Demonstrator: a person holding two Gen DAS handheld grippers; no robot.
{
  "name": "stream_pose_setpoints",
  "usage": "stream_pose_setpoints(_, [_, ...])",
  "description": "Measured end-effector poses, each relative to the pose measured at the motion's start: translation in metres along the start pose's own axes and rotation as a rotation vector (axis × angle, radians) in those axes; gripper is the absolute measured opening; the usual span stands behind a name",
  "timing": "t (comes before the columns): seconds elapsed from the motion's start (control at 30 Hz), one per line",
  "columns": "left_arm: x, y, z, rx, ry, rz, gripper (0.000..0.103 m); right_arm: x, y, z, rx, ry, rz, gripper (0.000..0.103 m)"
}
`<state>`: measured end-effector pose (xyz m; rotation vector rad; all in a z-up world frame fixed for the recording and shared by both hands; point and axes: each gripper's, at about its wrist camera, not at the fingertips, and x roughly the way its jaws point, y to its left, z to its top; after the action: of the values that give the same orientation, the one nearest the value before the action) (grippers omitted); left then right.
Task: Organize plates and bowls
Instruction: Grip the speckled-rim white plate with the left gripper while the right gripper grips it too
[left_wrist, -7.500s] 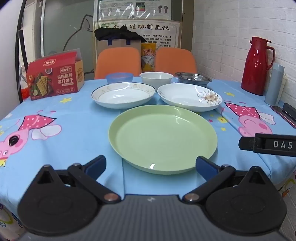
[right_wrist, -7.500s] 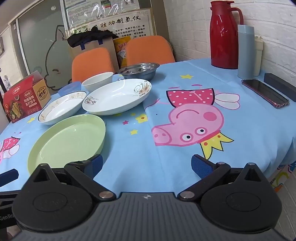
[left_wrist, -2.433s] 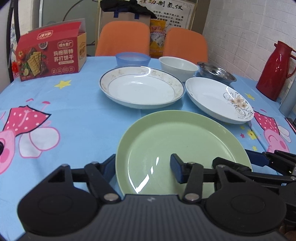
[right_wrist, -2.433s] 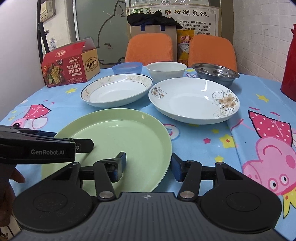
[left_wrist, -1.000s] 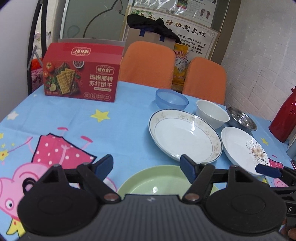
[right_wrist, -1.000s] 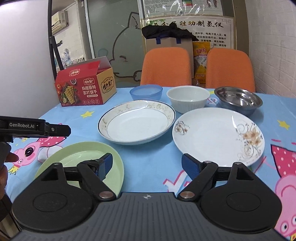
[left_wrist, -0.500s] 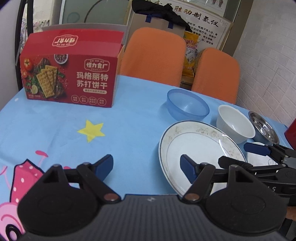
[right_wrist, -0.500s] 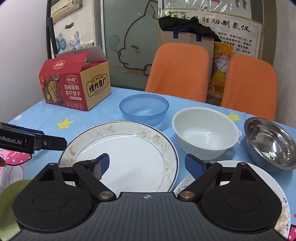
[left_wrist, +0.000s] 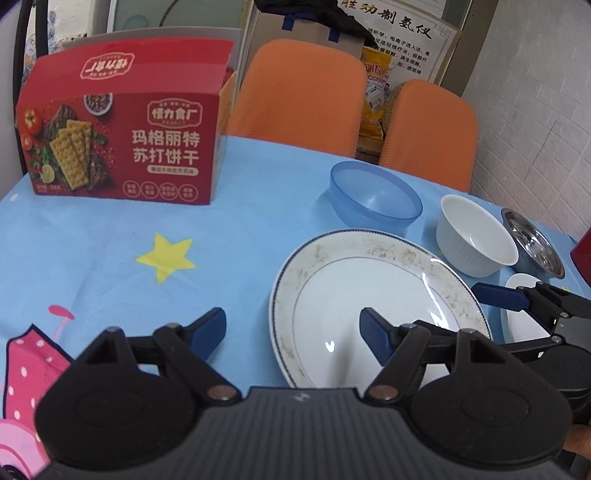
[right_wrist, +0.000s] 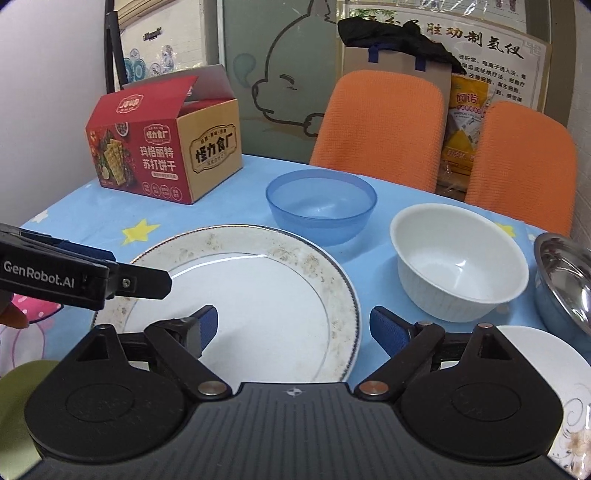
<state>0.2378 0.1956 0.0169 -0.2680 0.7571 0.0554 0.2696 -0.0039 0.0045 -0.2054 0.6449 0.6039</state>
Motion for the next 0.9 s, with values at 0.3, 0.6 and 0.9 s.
stream_pose_setpoints(0.3, [0.019, -0.016, -0.006, 0.065, 0.01, -0.001, 0.063, 0.007, 0.007, -0.011, -0.013, 0.015, 0.036, 0.103])
stream_pose_setpoints(0.6, [0.008, -0.022, -0.003, 0.02, -0.017, 0.0, 0.044, -0.001, 0.003, -0.009, 0.068, -0.01, -0.001, 0.103])
stream_pose_setpoints(0.9, [-0.04, -0.032, 0.004, 0.035, -0.082, -0.003, 0.044, -0.049, 0.018, 0.0, 0.099, -0.092, -0.006, 0.103])
